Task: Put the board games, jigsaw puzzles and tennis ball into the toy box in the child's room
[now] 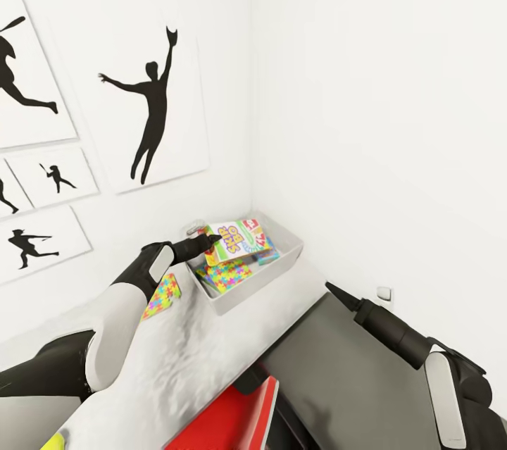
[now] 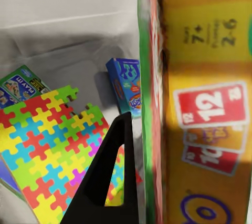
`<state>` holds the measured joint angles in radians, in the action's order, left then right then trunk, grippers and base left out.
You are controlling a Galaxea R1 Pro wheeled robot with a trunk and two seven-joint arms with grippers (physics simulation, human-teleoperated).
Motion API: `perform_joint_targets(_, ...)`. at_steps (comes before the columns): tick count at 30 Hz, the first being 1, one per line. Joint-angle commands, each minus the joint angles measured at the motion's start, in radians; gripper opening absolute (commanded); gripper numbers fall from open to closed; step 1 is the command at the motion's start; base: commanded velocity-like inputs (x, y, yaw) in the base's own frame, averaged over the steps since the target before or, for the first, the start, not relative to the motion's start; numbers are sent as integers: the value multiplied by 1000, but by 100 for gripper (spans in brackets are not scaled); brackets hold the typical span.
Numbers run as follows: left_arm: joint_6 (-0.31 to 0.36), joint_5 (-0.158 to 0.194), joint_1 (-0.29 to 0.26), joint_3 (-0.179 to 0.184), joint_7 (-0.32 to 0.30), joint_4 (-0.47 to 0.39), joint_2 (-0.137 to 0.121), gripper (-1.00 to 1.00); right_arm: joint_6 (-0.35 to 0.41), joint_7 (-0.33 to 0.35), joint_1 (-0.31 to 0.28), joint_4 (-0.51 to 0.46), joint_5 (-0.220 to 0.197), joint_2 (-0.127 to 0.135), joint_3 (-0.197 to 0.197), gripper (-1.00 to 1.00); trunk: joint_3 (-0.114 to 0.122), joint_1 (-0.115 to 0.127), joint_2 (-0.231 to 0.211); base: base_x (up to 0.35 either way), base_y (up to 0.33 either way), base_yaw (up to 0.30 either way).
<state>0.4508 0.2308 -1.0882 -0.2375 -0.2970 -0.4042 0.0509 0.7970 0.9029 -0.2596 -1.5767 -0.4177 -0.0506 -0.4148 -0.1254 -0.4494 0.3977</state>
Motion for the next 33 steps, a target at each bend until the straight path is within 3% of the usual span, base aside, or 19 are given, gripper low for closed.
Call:
perform_joint_targets(1, 7, 6, -1, -7, 0, -1, 1, -100, 5, 3, -1, 0, -1, -1, -2, 100, -4, -1, 2, 0, 0, 0)
perform_joint_targets(33, -21, 5, -1, -5, 2, -1, 10, -100, -1, 4, -1, 1, -1, -2, -2, 100, -57, -1, 2, 0, 0, 0)
